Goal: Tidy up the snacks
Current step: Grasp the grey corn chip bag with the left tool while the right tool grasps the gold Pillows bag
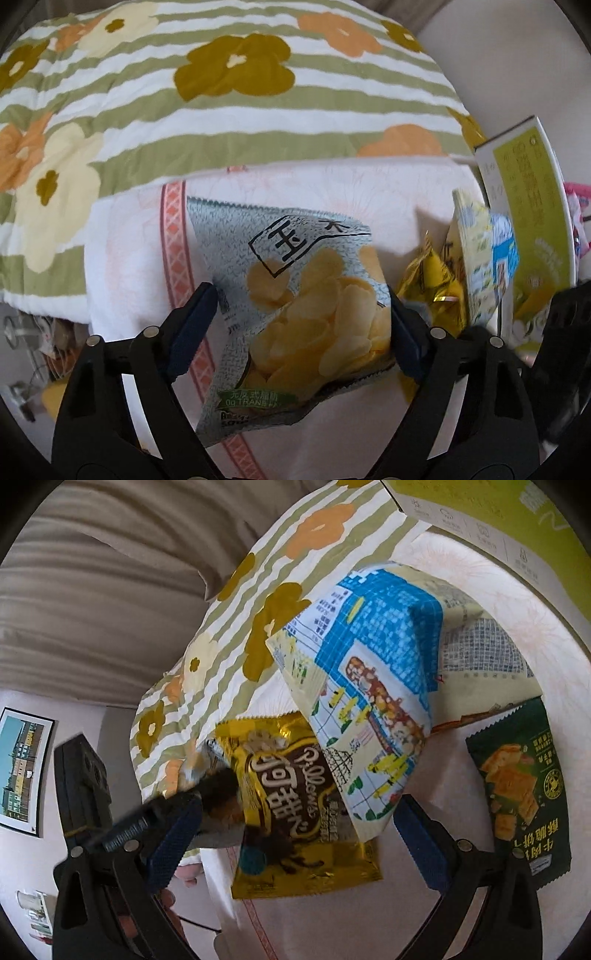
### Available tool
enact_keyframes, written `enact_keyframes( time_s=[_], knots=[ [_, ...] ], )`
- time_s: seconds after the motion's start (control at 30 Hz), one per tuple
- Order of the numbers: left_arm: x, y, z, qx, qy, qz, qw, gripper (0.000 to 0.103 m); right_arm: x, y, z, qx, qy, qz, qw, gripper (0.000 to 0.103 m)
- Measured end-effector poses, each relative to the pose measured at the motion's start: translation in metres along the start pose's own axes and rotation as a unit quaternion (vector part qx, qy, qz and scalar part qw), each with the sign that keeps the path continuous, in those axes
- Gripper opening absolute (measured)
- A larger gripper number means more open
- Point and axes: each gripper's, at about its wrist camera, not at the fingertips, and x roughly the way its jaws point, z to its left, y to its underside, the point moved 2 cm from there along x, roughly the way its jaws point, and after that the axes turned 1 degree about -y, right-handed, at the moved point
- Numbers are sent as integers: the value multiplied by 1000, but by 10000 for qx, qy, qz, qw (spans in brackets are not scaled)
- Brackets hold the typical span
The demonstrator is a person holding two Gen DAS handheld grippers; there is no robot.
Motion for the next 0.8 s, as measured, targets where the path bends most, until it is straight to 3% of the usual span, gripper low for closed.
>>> enact_keyframes(
  time_s=[0.37, 0.6, 0.73, 0.8],
  knots=[
    [-4, 20, 6, 365, -262, 5, 9990, 80, 21, -1, 13, -1004, 678, 98, 9926, 103],
    [-2, 22, 6, 342, -337, -63, 9988, 76, 33, -1, 16, -1444, 993, 251, 9842, 77],
    [-5, 30, 3, 474, -474, -130, 9977, 72, 34, -1, 15, -1478, 875, 307, 9847, 73],
    [-8, 33, 4, 462, -454, -172, 9978, 65, 36, -3, 17, -1490, 841, 301, 9848, 73]
  ],
)
